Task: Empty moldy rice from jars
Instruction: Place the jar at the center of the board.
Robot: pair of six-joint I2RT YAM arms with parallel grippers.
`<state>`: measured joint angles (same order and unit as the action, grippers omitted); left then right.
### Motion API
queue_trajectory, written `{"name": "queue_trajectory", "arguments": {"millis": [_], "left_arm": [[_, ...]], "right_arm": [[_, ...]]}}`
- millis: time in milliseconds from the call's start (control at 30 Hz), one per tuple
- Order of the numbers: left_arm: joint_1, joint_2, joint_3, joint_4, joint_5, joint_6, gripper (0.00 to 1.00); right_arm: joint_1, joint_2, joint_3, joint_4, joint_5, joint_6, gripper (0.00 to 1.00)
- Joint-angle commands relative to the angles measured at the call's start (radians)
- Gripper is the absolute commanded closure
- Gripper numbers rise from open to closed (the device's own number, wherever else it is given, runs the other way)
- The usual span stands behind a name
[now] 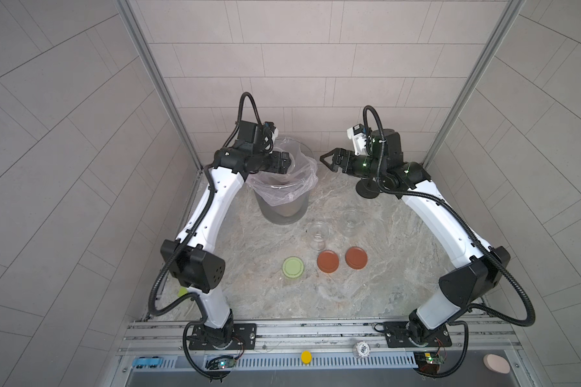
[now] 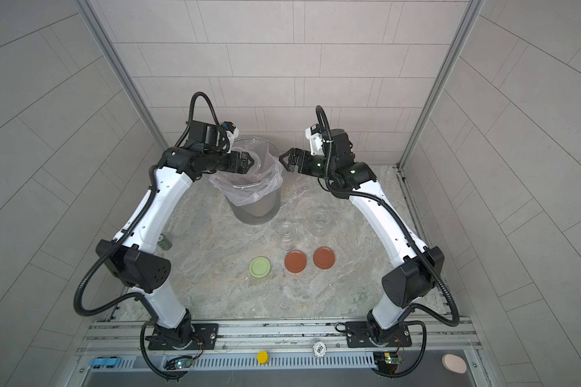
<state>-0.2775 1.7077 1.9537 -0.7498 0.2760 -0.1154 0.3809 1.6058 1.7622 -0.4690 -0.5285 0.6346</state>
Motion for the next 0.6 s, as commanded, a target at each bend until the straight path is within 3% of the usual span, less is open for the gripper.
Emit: {"name": "queue_trajectory", "arguments": {"millis": [0,333,567], "left_arm": [[-0.002,-0.142,-0.104,0.365,0.049,-0.120,1.00],[-0.003,-0.407,-0.501,0.799,0.099,-0.350,0.99],[-0.007,-0.526,-0.797,1.213,0.166,-0.495,1.00]], "right_arm": [[0.006,-0.081,-0.044,0.062,0.009,0.021,0.00],[0.077,-0.237,-0.314,0.372,-0.008,0.270,0.00],[0.189,-0.360,-0.514,0.606,0.149,0.422,0.00]]}}
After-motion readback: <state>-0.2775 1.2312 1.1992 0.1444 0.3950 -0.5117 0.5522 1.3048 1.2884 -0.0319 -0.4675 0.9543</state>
